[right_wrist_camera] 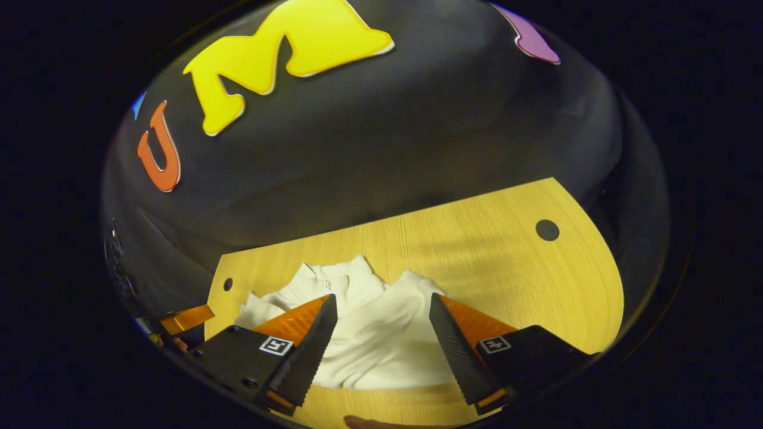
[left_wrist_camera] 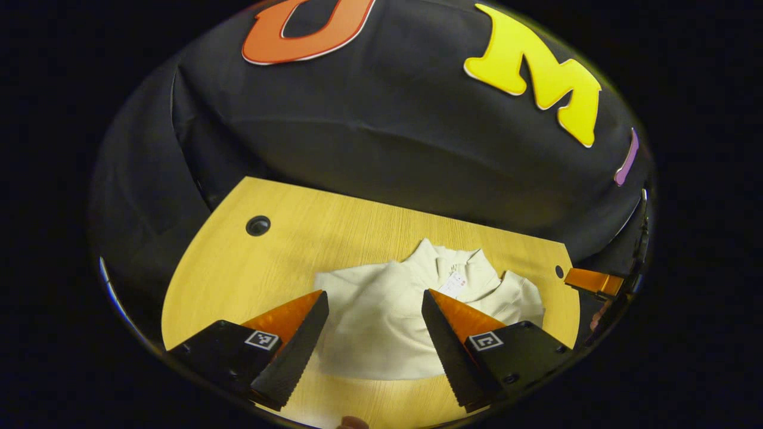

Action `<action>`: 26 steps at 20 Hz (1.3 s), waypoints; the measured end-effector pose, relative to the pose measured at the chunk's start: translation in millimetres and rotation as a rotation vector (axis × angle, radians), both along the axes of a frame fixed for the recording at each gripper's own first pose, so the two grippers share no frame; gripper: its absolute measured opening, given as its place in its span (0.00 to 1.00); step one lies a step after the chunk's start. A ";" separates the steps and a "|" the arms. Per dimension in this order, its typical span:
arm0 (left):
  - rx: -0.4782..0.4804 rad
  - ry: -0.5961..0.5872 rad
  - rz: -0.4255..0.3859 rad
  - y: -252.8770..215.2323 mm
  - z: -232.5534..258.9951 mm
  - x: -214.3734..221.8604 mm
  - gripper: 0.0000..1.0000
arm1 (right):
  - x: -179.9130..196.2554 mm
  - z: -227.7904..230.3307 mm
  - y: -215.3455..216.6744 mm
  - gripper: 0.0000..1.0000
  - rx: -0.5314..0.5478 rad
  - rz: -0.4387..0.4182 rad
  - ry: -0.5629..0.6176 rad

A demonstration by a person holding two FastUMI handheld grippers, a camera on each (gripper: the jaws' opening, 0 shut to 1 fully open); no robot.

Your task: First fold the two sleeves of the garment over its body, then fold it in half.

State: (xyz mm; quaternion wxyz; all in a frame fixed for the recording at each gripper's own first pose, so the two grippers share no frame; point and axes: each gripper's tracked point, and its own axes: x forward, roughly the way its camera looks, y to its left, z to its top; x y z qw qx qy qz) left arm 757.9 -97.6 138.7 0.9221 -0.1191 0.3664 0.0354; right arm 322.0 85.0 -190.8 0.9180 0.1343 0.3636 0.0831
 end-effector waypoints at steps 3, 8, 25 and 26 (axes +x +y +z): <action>0.049 -0.092 0.012 9.3 55.1 -27.3 0.99 | -27.8 44.5 0.4 0.97 -0.065 0.048 -0.097; 0.103 -0.290 0.031 12.9 138.2 -79.6 0.99 | -87.1 123.7 -18.7 0.97 -0.224 0.065 -0.286; 0.203 -0.671 0.065 -22.6 236.0 -224.7 0.98 | -270.6 205.7 -9.7 0.99 -0.251 0.017 -0.657; 0.205 -0.669 0.059 -25.2 237.5 -227.6 0.98 | -274.0 206.1 -6.0 0.96 -0.242 0.014 -0.655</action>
